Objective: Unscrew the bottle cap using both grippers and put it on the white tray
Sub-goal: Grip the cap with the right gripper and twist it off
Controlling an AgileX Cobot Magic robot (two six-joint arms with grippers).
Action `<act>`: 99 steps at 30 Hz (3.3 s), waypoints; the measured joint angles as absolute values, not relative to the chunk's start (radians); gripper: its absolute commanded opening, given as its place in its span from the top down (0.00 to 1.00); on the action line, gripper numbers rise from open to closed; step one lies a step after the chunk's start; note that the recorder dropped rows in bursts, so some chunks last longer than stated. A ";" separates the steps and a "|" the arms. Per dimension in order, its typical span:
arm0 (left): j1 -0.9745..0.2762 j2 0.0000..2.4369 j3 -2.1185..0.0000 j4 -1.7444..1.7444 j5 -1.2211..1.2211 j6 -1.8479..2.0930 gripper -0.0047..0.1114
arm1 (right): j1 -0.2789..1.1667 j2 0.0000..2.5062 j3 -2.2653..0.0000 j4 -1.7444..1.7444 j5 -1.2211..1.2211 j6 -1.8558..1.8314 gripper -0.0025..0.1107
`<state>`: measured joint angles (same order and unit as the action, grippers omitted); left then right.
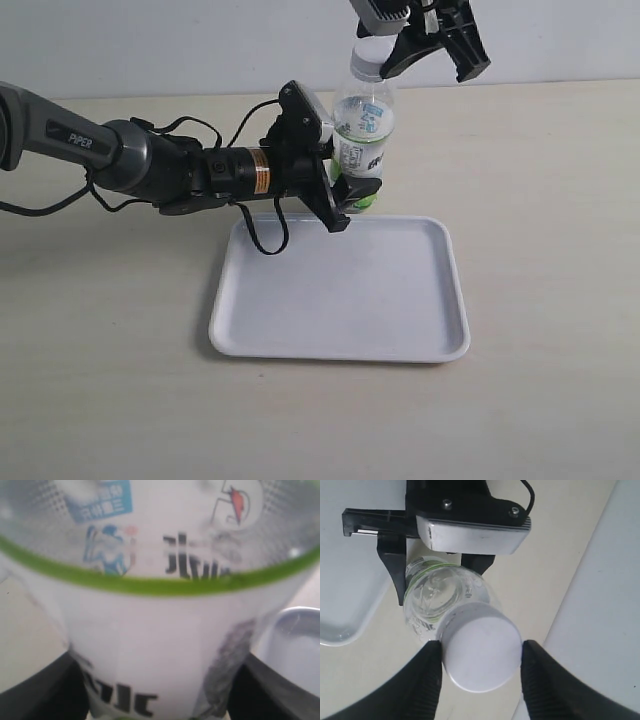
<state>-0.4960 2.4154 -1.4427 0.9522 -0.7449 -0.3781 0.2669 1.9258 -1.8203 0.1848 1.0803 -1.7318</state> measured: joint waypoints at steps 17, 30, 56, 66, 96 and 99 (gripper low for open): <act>-0.496 2.415 -1.443 0.952 -0.745 -0.378 0.96 | 0.267 1.926 -1.820 0.185 1.080 -0.930 0.33; -0.496 2.415 -1.443 0.936 -0.743 -0.370 0.96 | 0.267 1.926 -1.820 0.181 1.090 -0.136 0.33; -0.496 2.395 -1.443 0.957 -0.687 -0.385 0.96 | 0.267 1.926 -1.820 0.121 1.065 -0.019 0.37; -0.496 2.383 -1.443 0.972 -0.654 -0.399 0.96 | 0.267 1.926 -1.820 0.141 1.041 -0.116 0.41; -0.496 2.383 -1.443 0.972 -0.652 -0.433 0.96 | 0.301 1.926 -1.820 0.066 1.039 -0.312 0.98; -0.496 2.383 -1.443 0.972 -0.652 -0.437 0.96 | 0.301 1.926 -1.820 0.072 1.035 -0.419 0.98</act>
<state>-0.4960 2.3830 -1.4427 0.9719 -0.6516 -0.4373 0.3008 1.9258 -1.8203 0.0724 1.0351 -0.4189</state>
